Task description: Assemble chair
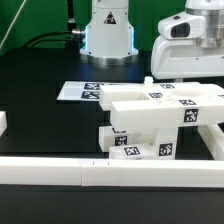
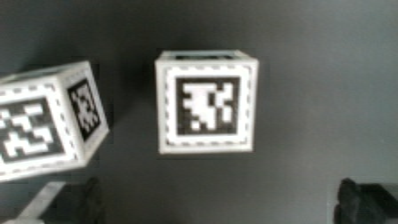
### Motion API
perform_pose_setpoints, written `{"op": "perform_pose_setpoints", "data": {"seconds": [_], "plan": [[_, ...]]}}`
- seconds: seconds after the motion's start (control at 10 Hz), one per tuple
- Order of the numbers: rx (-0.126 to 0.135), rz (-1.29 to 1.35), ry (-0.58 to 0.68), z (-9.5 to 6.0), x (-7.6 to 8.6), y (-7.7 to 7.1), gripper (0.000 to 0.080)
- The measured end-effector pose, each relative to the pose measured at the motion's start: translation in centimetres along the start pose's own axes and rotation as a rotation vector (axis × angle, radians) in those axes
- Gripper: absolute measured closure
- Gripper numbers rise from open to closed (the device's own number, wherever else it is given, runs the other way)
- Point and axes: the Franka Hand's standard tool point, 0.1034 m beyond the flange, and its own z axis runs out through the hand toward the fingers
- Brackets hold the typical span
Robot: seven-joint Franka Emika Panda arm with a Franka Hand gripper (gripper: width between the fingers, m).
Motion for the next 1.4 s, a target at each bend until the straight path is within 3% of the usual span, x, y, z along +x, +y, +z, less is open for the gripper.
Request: {"op": "perform_pose_setpoints", "data": {"seconds": [0.7, 1.4], "plan": [[-0.008, -0.012, 0.007, 1.8, -1.4, -0.4, 0.0151], [-0.011, -0.011, 0.001, 2.1, -1.5, -0.1, 0.0151]]}}
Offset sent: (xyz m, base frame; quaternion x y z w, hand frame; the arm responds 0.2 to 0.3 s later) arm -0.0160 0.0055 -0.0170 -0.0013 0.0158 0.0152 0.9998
